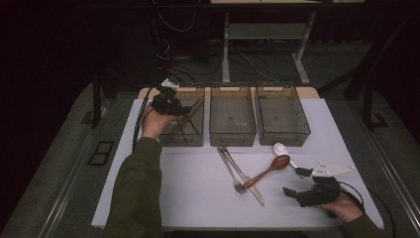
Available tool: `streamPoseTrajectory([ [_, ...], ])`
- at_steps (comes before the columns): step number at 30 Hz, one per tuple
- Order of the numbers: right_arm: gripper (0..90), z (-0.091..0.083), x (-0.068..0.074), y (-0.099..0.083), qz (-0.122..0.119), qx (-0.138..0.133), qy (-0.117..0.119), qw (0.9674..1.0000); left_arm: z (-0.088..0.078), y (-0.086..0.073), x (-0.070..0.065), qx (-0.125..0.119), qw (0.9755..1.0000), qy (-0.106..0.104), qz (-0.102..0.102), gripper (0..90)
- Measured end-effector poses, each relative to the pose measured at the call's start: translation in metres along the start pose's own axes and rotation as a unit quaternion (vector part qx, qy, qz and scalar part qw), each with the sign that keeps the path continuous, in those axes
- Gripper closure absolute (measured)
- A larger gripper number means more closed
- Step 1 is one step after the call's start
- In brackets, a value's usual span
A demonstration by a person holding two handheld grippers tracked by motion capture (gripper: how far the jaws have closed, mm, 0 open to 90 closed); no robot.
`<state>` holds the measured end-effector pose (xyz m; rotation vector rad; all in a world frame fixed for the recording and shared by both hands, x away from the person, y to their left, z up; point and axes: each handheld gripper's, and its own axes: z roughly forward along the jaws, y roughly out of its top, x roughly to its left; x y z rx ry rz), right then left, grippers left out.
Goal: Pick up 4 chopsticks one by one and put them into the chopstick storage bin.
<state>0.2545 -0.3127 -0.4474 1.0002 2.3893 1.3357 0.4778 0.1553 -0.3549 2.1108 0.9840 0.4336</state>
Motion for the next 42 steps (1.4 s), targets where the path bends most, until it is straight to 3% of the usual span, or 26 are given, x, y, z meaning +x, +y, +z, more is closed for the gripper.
streamPoseTrajectory([
  [3, 9.8, 0.000, 0.000, 0.000, 0.000, 0.000, 0.001, 1.0000, -0.008, -0.002, -0.008, -0.021, 0.9997, -0.010, -0.004, 34.8],
  [13, 9.8, 0.000, 0.001, 0.000, -0.001, 0.001, 0.001, 1.0000, -0.023, -0.020, -0.034, -0.025, 0.9983, -0.050, 0.015, 26.2],
  [19, 9.8, 0.000, 0.001, 0.000, -0.001, 0.001, 0.001, 1.0000, -0.031, -0.035, -0.050, -0.030, 0.9972, -0.061, 0.031, 20.5],
  [26, 9.8, 0.000, 0.001, 0.000, -0.002, 0.000, 0.000, 1.0000, -0.040, -0.055, -0.071, -0.042, 0.9954, -0.081, 0.031, 15.0],
  [32, 9.8, 0.000, 0.001, 0.001, -0.002, 0.000, 0.000, 1.0000, -0.045, -0.076, -0.091, -0.047, 0.9947, -0.083, 0.036, 10.9],
  [42, 9.8, -0.001, 0.002, 0.000, -0.003, 0.000, 0.001, 1.0000, -0.051, -0.111, -0.112, -0.047, 0.9935, -0.098, 0.035, 3.1],
])
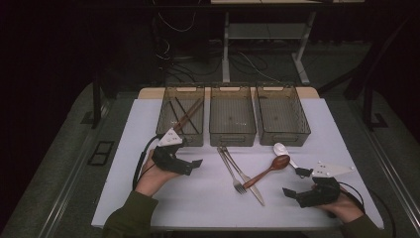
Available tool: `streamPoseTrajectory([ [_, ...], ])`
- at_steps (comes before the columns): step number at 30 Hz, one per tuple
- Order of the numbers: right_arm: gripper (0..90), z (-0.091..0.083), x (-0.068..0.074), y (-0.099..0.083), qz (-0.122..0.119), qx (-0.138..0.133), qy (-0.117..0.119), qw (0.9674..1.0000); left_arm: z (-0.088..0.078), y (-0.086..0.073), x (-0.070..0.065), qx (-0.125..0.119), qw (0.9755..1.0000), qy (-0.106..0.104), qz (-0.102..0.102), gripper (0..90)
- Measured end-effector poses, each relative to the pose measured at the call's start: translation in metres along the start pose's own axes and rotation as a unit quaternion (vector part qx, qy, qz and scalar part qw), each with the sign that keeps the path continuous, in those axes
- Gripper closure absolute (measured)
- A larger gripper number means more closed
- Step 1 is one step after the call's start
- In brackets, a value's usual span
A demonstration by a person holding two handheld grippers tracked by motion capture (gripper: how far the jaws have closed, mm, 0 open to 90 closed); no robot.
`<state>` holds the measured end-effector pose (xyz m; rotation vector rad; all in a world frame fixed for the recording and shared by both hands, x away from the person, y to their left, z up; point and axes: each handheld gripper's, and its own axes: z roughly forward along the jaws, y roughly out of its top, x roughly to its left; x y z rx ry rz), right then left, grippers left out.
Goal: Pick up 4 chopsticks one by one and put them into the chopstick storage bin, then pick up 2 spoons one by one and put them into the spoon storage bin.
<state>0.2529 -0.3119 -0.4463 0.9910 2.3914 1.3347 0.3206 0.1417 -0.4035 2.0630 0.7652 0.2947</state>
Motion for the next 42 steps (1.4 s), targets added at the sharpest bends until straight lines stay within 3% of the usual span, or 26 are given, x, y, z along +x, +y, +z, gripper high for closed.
streamPoseTrajectory([
  [6, 9.8, 0.000, 0.000, 0.000, -0.002, -0.001, 0.000, 1.0000, -0.006, -0.021, -0.011, -0.003, 1.0000, -0.006, -0.002, 0.0],
  [16, 9.8, 0.000, 0.001, 0.001, -0.002, 0.000, -0.001, 1.0000, -0.013, -0.047, -0.027, -0.006, 0.9996, -0.025, 0.012, 0.0],
  [23, 9.8, 0.001, 0.000, 0.002, -0.002, 0.005, 0.004, 1.0000, -0.010, -0.053, -0.029, 0.002, 0.9996, -0.028, 0.005, 0.0],
  [27, 9.9, 0.003, 0.003, 0.007, -0.011, 0.027, 0.019, 0.9994, -0.008, -0.055, -0.028, 0.006, 0.9995, -0.030, 0.006, 0.0],
  [30, 17.7, 0.006, 0.006, 0.013, -0.005, 0.033, 0.028, 0.9991, -0.008, -0.055, -0.028, 0.009, 0.9994, -0.032, 0.007, 0.0],
  [36, 45.7, 0.016, 0.012, 0.025, -0.002, 0.039, 0.040, 0.9984, -0.007, -0.056, -0.028, 0.010, 0.9993, -0.036, 0.008, 0.0],
  [42, 71.2, 0.032, 0.022, 0.031, -0.018, 0.059, 0.054, 0.9967, -0.006, -0.056, -0.028, 0.011, 0.9992, -0.038, 0.008, 0.0],
])
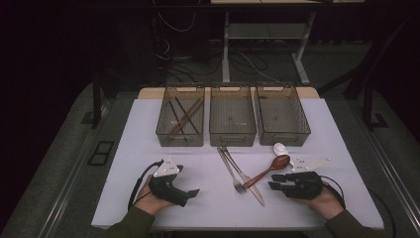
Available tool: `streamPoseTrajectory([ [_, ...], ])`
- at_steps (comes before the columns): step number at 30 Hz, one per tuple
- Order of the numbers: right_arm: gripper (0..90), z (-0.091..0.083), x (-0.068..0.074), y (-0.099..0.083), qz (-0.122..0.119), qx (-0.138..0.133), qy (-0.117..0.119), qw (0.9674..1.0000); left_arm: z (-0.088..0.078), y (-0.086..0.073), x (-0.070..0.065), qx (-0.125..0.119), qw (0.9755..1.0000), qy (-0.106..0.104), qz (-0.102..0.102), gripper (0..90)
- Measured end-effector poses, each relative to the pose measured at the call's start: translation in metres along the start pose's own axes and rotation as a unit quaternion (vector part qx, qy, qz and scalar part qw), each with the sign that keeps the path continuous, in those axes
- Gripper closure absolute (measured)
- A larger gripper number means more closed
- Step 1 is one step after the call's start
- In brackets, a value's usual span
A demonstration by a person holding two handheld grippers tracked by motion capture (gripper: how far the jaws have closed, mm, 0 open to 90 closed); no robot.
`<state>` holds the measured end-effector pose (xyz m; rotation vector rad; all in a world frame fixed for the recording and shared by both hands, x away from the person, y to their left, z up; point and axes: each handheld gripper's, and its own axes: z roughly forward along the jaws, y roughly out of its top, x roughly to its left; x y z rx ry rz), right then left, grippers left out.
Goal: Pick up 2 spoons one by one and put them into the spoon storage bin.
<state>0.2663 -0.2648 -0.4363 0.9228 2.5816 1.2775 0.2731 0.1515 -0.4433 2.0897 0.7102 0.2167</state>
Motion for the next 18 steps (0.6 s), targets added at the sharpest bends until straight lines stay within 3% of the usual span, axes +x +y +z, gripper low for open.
streamPoseTrajectory([
  [7, 89.3, 0.011, -0.001, 0.004, -0.007, 0.012, 0.017, 0.9997, 0.001, 0.000, 0.000, 0.003, 1.0000, -0.001, 0.002, 0.0],
  [18, 89.5, 0.034, -0.004, 0.014, -0.022, 0.029, 0.031, 0.9989, 0.002, -0.001, 0.001, 0.005, 1.0000, -0.005, 0.003, 0.0],
])
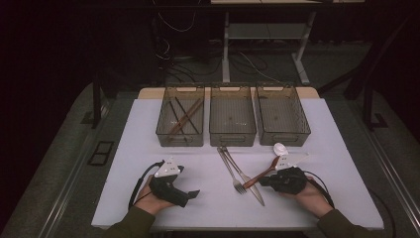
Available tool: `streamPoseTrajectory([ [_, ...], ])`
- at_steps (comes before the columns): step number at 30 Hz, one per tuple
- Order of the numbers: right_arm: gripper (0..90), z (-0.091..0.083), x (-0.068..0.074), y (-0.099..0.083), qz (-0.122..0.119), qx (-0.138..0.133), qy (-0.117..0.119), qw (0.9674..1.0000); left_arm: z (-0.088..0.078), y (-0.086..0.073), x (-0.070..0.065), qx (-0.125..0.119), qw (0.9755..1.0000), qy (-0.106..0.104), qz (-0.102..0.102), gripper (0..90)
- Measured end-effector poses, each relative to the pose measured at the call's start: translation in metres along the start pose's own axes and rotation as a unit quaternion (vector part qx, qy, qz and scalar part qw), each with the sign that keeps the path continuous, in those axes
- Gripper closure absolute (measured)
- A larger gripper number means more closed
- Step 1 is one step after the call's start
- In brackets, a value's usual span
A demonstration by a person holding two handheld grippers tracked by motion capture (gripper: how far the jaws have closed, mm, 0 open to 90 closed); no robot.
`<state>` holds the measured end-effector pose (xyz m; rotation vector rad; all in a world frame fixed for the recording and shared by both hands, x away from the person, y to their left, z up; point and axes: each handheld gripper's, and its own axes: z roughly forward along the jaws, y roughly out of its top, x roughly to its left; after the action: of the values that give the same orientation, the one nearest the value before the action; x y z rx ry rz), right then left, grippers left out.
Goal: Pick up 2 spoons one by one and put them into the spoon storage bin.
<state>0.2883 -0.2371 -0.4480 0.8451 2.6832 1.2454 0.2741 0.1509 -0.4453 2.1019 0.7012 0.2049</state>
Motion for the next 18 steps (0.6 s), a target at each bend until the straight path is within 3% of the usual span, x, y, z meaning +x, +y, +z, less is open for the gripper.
streamPoseTrajectory([
  [18, 89.5, 0.015, -0.006, 0.009, -0.004, 0.001, 0.000, 1.0000, 0.001, 0.000, -0.001, 0.002, 1.0000, -0.001, -0.001, 0.0],
])
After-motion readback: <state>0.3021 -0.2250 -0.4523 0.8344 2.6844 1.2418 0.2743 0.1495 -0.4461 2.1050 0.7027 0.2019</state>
